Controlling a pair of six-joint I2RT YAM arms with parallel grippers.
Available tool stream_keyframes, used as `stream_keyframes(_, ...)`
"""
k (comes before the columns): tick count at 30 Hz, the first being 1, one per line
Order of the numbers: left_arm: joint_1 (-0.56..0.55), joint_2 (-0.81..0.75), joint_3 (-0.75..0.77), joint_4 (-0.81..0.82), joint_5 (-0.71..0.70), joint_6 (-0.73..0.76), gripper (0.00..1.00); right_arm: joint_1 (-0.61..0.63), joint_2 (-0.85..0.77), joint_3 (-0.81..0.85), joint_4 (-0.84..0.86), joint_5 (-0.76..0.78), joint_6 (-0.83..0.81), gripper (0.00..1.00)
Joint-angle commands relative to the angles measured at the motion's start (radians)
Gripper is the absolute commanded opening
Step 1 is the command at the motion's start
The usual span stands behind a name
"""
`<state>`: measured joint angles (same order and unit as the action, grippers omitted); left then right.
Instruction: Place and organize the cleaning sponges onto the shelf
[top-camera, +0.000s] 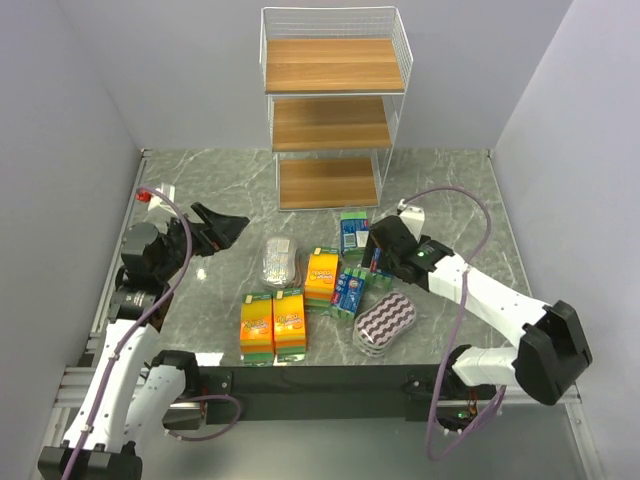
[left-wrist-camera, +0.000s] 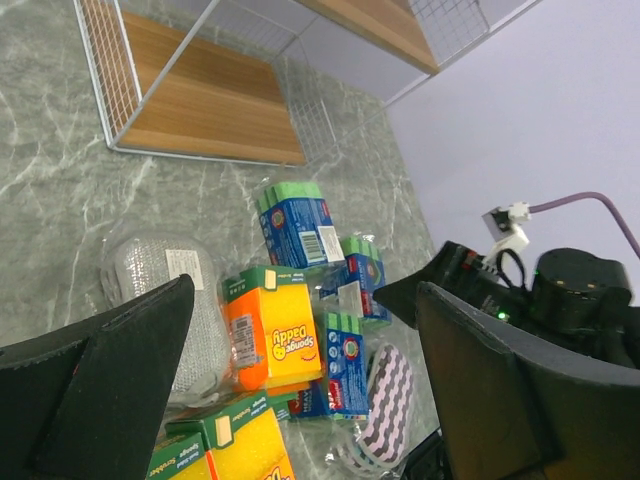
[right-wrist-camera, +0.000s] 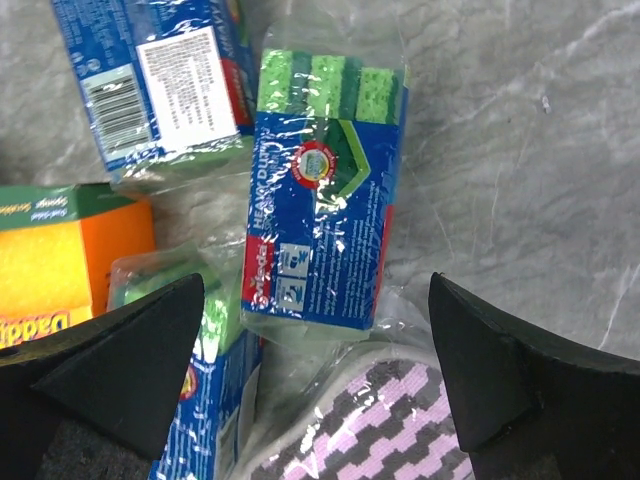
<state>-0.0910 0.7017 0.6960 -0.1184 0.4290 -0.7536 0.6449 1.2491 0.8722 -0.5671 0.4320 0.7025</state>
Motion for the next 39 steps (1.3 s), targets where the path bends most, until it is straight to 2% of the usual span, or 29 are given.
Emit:
stream_keyframes(1, 0.000, -0.034, 0.022, 0.017, 0.002, 0.000, 0.99, 0.038, 0.058, 0.071, -0.033, 0.089, 0.078, 1.00)
stream_keyframes(6, 0.000, -0.039, 0.011, 0.000, -0.003, 0.008, 0.99, 0.052, 0.156, 0.067, -0.014, 0.093, 0.113, 1.00)
stream_keyframes(11, 0.000, -0.034, 0.010, -0.003, -0.003, 0.005, 0.99, 0.052, 0.234, 0.077, -0.065, 0.208, 0.186, 1.00)
stream_keyframes(16, 0.000, -0.038, 0.003, -0.013, -0.007, 0.007, 1.00, 0.033, 0.246, 0.057, -0.031, 0.212, 0.172, 1.00)
stream_keyframes(22, 0.000, -0.039, 0.008, -0.027, -0.010, 0.014, 0.99, -0.069, 0.202, -0.013, -0.002, 0.223, 0.120, 0.99)
stream_keyframes(27, 0.000, -0.036, -0.004, -0.001, -0.004, -0.001, 0.99, -0.177, 0.129, -0.071, 0.039, 0.168, 0.071, 0.98)
stream_keyframes(33, 0.000, -0.022, 0.005, -0.006, 0.007, 0.002, 0.99, -0.192, 0.090, 0.013, -0.042, 0.254, 0.086, 0.99)
stream_keyframes(39, 0.000, -0.034, 0.008, -0.020, -0.010, 0.017, 0.99, -0.166, -0.057, 0.047, 0.055, 0.079, -0.127, 1.00)
